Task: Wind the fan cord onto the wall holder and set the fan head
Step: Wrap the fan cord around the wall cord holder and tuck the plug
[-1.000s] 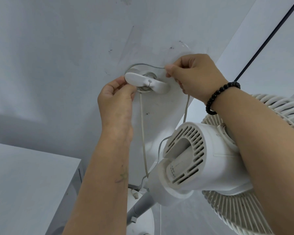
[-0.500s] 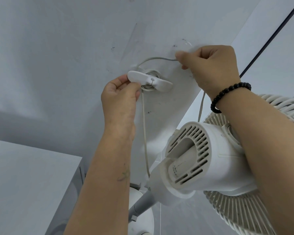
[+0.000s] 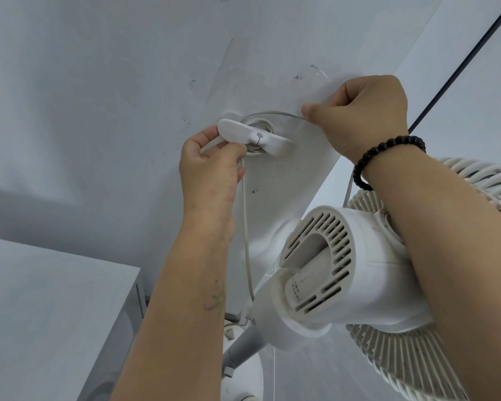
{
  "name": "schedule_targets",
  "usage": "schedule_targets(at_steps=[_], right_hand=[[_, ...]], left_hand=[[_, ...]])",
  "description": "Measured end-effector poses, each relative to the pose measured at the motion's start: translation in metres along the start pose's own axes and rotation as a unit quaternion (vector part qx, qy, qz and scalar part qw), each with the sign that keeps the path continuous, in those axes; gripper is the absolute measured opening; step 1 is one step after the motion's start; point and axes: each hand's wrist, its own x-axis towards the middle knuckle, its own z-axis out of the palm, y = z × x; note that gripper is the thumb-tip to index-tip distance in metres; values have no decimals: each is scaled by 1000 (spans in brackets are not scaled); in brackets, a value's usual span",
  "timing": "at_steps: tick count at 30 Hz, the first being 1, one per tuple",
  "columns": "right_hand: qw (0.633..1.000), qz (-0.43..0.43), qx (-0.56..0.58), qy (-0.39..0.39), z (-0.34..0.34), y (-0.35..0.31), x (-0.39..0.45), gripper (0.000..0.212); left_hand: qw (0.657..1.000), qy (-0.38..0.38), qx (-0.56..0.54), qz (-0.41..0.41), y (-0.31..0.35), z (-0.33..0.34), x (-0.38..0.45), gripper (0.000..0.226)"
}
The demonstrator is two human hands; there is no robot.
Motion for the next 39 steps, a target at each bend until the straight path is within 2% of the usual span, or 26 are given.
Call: schedule_targets(at_steps=[4, 12, 18, 22, 30, 35, 39], right_hand=[[999, 11, -33, -13, 0, 1, 1, 43], [995, 46, -70, -60, -2, 2, -4, 49], [994, 45, -74, -71, -2, 1, -5, 32], [989, 44, -83, -112, -3, 0, -7, 30], [971, 61, -69, -219, -2, 1, -10, 36], [973, 43, -96, -204, 2, -1, -8, 30], [947, 94, -99, -290, 3, -3, -10, 23]], left_hand=[[1000, -5, 2, -14, -2, 1, 1, 32], [998, -3, 15, -59, 1, -1, -1, 10], [994, -22, 95, -58, 7, -3, -4, 12], [990, -79, 53, -102, 5, 5, -13, 15], [981, -120, -39, -150, 4, 9, -16, 13], [979, -134, -30, -149, 1, 9, -14, 11], [978, -132, -39, -158, 0, 9, -13, 11]])
